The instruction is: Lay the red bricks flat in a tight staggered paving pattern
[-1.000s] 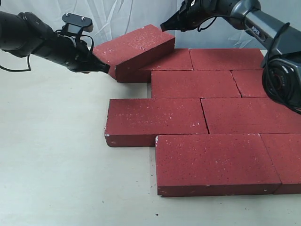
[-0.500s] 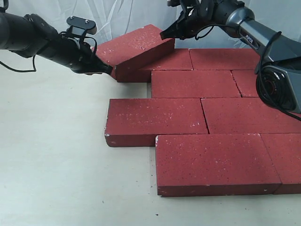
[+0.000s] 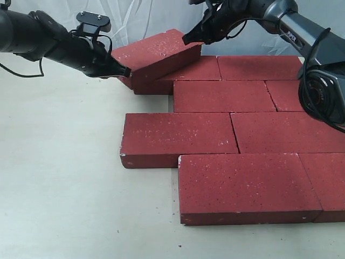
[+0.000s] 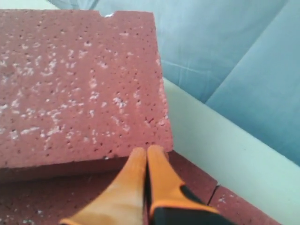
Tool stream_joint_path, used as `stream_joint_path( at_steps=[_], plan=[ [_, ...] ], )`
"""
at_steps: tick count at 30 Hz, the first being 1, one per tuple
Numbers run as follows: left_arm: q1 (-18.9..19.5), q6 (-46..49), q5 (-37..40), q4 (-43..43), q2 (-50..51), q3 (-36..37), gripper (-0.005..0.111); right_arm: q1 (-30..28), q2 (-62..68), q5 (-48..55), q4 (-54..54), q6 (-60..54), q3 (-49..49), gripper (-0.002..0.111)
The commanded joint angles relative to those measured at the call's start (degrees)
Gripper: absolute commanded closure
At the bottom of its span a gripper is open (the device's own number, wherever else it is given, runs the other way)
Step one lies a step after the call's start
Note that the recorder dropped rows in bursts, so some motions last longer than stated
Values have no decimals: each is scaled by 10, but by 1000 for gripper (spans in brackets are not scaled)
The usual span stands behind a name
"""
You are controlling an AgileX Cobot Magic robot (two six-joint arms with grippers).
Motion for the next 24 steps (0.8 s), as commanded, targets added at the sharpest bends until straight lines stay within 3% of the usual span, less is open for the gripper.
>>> stream_joint_path(
  at_steps=[1,3,9,24],
  plan=[
    [2,-1,32,18,4,-3,107,-7,-7,-80,-74,91,-3,109],
    [10,-23,39,50,4,-3,107,-9,10,-128,-96,140,-3,109],
    [22,-42,51,56,4,-3,107,-9,49,-204,-96,141,-3,109],
    [15,-42,45,36,21,-3,107,-10,64,-184,-60,120,-3,109]
  ],
)
